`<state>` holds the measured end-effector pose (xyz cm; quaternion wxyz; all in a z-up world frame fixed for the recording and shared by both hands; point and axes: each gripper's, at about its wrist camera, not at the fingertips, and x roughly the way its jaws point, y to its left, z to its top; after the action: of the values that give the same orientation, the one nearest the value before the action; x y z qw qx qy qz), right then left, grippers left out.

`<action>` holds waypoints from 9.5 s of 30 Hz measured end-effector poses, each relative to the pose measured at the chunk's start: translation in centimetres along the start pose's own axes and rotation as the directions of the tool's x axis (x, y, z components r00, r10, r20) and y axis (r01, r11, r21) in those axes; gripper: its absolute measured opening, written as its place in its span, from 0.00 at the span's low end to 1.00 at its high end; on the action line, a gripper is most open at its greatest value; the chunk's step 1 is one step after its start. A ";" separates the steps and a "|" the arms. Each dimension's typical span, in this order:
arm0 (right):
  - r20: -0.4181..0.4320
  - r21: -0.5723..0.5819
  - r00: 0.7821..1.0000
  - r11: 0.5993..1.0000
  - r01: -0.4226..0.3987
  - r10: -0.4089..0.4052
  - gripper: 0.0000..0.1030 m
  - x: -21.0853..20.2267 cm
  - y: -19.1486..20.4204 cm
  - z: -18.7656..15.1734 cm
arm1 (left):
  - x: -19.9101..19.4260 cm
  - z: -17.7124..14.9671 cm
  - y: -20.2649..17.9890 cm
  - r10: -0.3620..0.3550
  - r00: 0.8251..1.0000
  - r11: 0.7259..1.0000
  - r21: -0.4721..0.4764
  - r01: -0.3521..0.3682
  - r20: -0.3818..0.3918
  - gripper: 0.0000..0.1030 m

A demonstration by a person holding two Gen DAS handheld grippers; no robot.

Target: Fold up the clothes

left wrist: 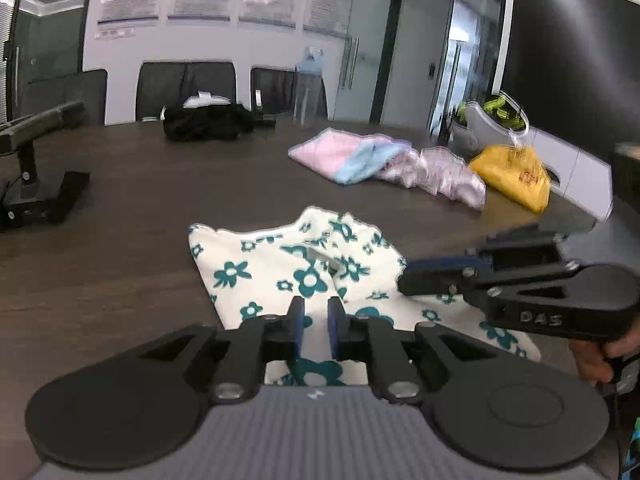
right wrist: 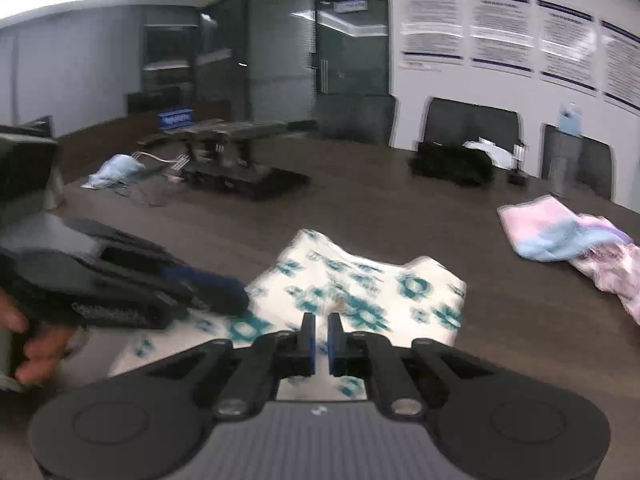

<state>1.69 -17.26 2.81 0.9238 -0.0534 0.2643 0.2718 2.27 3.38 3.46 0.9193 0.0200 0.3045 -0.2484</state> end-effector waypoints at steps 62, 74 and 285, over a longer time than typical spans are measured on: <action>0.086 0.120 0.996 0.993 -0.022 0.012 0.17 3.7 -11.1 5.2 | 3.9 9.9 7.9 -0.046 0.994 0.996 -0.067 0.053 0.097 0.37; -0.015 0.029 1.000 1.000 -0.009 0.009 0.10 9.4 -8.3 4.1 | 8.5 6.7 2.6 0.083 0.996 0.987 0.134 -0.085 0.020 0.32; -0.016 0.453 0.999 0.890 0.043 -0.041 0.44 18.9 -20.4 9.4 | 16.3 12.5 16.5 0.183 0.982 0.890 -0.431 -0.150 0.037 0.38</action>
<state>30.30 -23.24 0.15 0.9157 0.1570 0.3218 0.1825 28.10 8.21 2.48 0.9303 -0.1646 0.3131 -0.0968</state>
